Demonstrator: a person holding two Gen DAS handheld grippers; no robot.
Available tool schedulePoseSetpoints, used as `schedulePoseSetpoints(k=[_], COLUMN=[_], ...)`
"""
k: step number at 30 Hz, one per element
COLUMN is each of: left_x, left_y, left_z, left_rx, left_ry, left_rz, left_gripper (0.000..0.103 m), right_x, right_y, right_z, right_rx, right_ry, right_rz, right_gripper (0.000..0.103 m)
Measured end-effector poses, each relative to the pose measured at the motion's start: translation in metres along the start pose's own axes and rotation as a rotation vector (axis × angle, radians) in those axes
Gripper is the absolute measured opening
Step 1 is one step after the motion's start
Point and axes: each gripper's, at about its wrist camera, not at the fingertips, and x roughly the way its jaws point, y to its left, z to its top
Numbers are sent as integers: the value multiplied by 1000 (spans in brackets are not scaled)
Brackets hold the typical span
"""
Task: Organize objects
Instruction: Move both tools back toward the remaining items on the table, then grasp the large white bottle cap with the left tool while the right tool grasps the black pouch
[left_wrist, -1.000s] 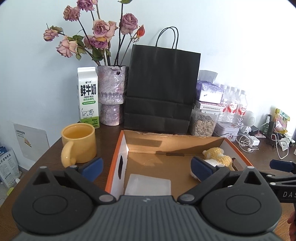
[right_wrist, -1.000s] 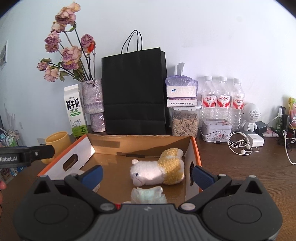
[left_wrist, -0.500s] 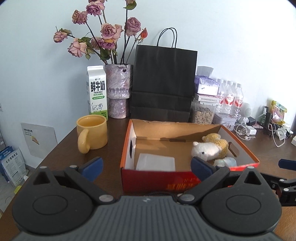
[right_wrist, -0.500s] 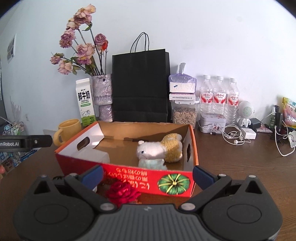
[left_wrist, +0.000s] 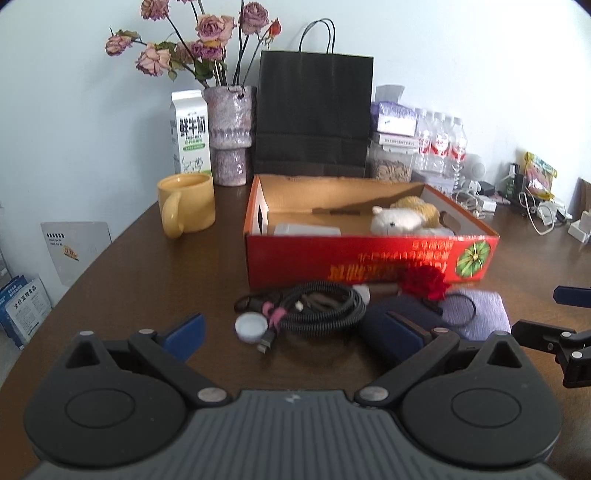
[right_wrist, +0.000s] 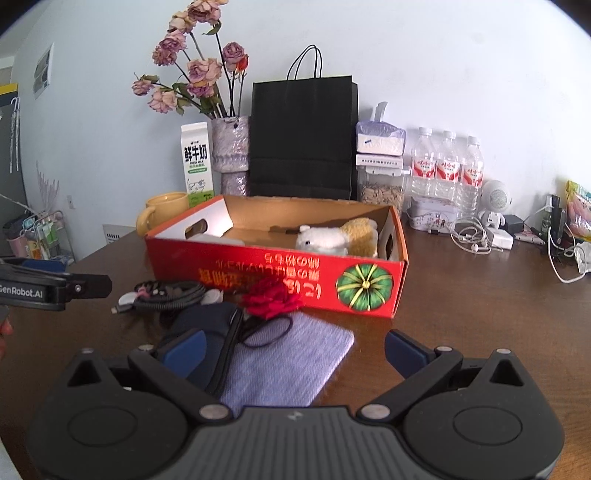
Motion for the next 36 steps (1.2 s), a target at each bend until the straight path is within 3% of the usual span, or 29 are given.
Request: schedulePoseSetpoints(k=[12, 23, 25, 28, 30, 32, 36], left_x=[3, 18, 21, 23, 23, 22, 22], left_y=[-20, -40, -41, -42, -43, -44, -41], left_z=[-42, -48, -48, -48, -48, -48, -47], left_rx=[71, 143, 154, 169, 179, 191, 173], left_ry=[95, 124, 127, 126, 115, 108, 107], left_rz=[-95, -95, -100, -115, -135, -157, -146], left_gripper=[103, 98, 91, 73, 53, 42, 42], right_x=[-7, -6, -5, -4, -4, -4, -4], right_y=[4, -3, -3, -4, -5, -5, -4], right_z=[-34, -36, -36, -36, -36, -35, -34], right_rx=[-10, 13, 13, 12, 15, 15, 11], right_ry=[67, 68, 70, 74, 74, 73, 69], right_rz=[10, 0, 1, -1, -4, -4, 3], right_gripper=[103, 103, 103, 103, 103, 103, 103])
